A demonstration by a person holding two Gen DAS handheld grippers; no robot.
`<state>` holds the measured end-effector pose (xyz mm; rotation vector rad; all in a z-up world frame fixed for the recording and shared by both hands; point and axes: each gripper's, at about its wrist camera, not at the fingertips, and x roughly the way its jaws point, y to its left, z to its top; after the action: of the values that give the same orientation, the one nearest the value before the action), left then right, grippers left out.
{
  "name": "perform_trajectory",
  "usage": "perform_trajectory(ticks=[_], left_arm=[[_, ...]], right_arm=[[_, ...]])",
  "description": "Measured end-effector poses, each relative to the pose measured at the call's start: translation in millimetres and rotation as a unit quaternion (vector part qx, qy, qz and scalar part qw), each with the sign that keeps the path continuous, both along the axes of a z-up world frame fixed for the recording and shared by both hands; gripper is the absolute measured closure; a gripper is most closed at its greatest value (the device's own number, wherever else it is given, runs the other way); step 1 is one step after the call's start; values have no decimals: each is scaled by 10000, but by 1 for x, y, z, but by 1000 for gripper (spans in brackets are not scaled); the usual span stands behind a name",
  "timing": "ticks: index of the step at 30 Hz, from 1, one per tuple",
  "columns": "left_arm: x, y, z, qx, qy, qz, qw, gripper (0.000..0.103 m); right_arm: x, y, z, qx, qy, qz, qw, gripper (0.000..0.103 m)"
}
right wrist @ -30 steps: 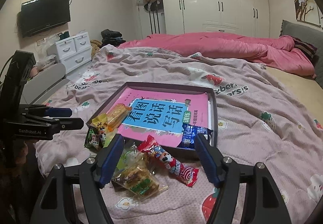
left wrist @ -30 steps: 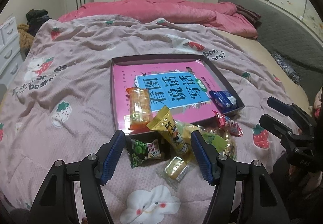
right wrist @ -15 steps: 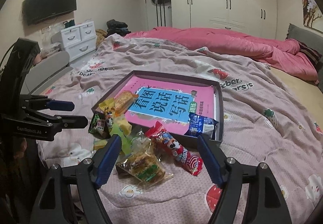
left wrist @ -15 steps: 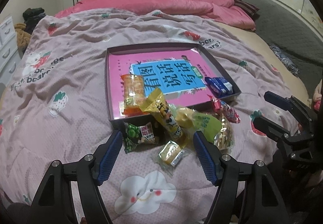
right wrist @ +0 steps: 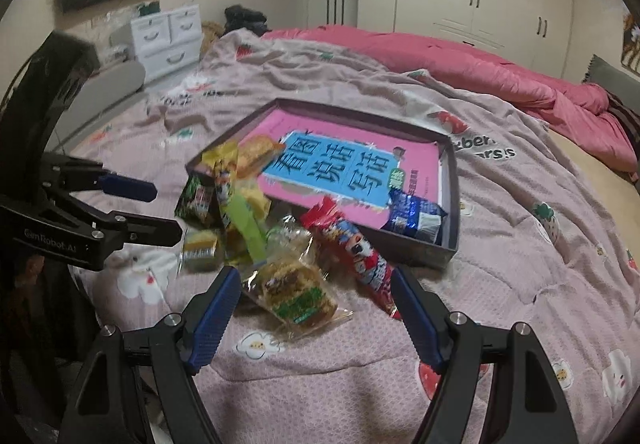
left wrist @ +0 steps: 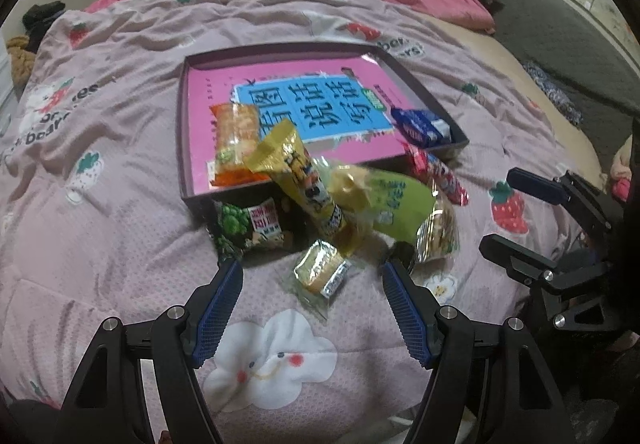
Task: Organize snacks
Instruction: 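Grasp the clear biscuit packet with the left tool while the right tool grasps the green-labelled clear bag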
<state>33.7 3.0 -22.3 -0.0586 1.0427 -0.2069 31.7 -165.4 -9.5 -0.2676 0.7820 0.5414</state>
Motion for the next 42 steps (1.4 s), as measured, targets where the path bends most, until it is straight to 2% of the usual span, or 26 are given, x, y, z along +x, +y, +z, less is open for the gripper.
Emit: perform_trajectory(ticks=[15, 24, 35, 42], left_arm=[[8, -7, -26, 147, 345, -218, 9991, 29], [12, -8, -37, 172, 443, -285, 9985, 29], [20, -10, -48, 230, 533, -260, 9980, 29], [25, -12, -51, 261, 507, -261, 9980, 29]], right_arm=[[6, 20, -32, -766, 260, 264, 9964, 26], [13, 28, -46, -1127, 234, 324, 9928, 26], [19, 36, -53, -1217, 108, 492, 9913, 26], [23, 37, -53, -1100, 111, 553, 9923, 29]])
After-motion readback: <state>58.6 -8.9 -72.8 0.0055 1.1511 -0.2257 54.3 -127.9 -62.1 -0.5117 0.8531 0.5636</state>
